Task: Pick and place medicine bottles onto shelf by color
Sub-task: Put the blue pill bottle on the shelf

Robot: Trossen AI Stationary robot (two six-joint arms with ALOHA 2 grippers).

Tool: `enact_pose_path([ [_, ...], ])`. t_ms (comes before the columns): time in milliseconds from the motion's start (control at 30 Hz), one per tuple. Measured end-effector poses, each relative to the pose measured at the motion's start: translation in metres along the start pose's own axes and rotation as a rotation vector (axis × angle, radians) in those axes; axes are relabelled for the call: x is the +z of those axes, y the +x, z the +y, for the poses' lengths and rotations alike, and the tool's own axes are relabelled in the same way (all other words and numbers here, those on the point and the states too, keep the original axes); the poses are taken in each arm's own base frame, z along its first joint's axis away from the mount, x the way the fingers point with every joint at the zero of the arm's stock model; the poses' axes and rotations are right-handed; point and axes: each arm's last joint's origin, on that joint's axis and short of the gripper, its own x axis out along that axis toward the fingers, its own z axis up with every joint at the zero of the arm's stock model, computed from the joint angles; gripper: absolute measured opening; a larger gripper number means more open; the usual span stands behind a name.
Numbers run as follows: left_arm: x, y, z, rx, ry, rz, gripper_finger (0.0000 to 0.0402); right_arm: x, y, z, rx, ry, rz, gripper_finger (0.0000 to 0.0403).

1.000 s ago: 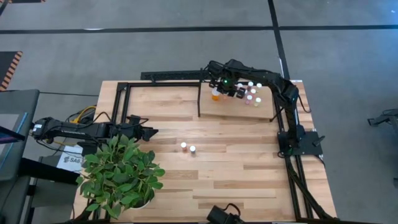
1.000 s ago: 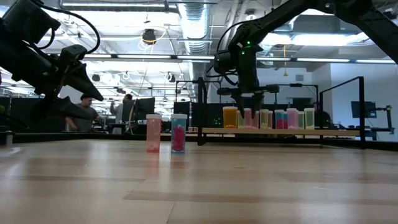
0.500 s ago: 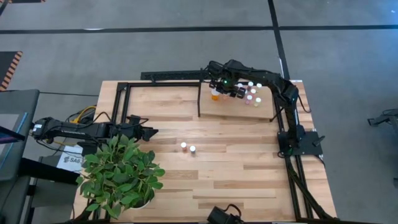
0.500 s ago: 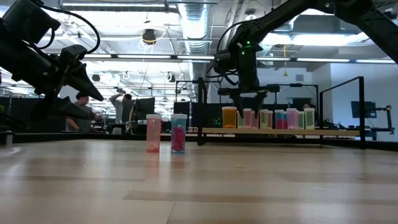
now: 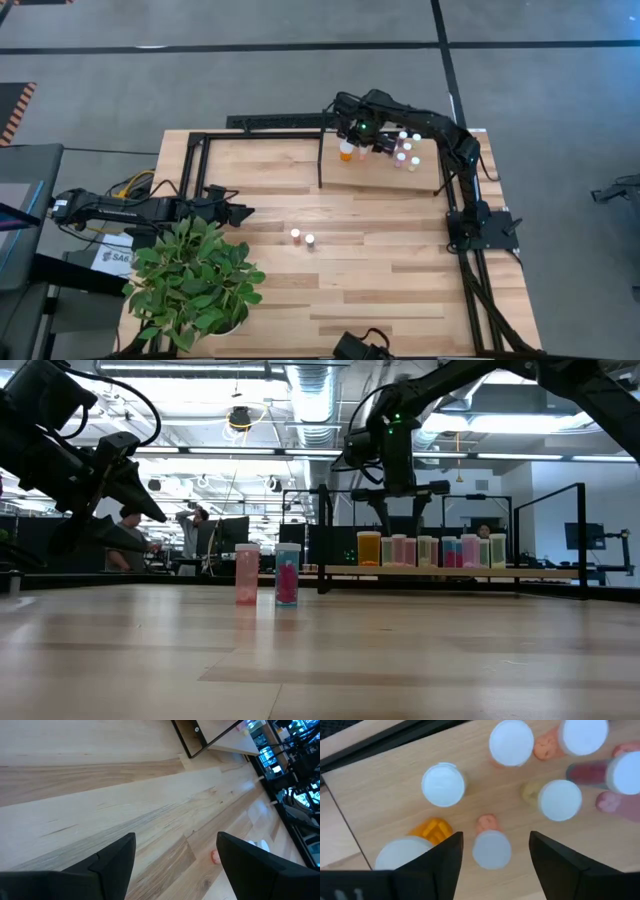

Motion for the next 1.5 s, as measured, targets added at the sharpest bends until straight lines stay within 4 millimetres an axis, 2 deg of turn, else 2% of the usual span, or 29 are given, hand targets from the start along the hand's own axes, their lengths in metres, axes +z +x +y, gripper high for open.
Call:
enact_pose_path([
  [167, 0.000, 0.000, 0.000, 0.000, 0.000, 0.000, 0.0265, 0.002, -0.015, -0.002, -0.013, -0.003, 0.003, 0.0250],
  [400, 0.000, 0.000, 0.000, 0.000, 0.000, 0.000, 0.0265, 0.004, -0.053, -0.010, -0.034, -0.094, 0.006, 0.0250],
  [633, 0.000, 0.000, 0.000, 0.000, 0.000, 0.000, 0.0265, -0.018, -0.085, -0.017, 0.054, -0.211, -0.022, 0.0248],
  [833, 0.000, 0.000, 0.000, 0.000, 0.000, 0.000, 0.0265, -0.047, -0.099, -0.019, 0.087, -0.253, -0.048, 0.0248],
  [1100, 0.000, 0.000, 0.000, 0.000, 0.000, 0.000, 0.0265, -0.088, -0.104, -0.017, 0.106, -0.223, -0.035, 0.0248],
  [1333, 0.000, 0.000, 0.000, 0.000, 0.000, 0.000, 0.0265, -0.143, -0.111, -0.021, 0.140, -0.222, -0.009, 0.0248],
  [1500, 0.000, 0.000, 0.000, 0.000, 0.000, 0.000, 0.0265, -0.187, -0.107, -0.023, 0.143, -0.175, 0.011, 0.0248],
])
